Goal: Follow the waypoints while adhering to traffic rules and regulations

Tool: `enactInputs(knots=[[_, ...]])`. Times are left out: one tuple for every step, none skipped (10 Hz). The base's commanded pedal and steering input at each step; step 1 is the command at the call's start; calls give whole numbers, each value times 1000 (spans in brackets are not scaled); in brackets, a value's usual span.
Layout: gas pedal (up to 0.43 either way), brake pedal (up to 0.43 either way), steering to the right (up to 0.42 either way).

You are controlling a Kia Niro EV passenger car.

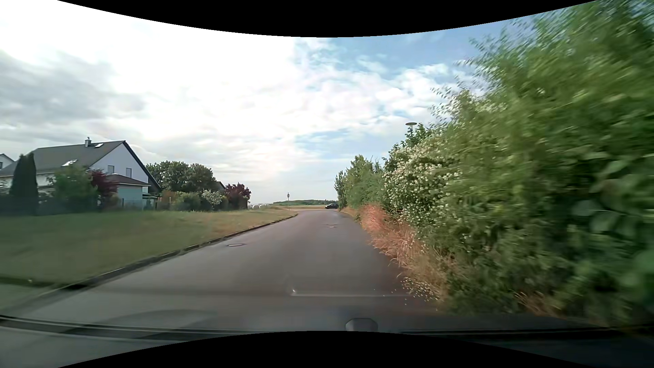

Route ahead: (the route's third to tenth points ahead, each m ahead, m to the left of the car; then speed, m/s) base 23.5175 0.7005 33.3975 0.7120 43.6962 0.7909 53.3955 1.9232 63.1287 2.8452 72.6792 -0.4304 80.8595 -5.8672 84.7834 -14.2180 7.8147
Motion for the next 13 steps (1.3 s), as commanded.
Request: enactInputs(knots=[[79, 0, -14], [79, 0, -11], [79, 0, -8], [79, 0, -9], [79, 0, -7], [79, 0, -7], [79, 0, -7], [79, 0, -7], [79, 0, -7], [79, 0, -9], [79, 0, -10], [79, 0, -10], [79, 0, -10]])
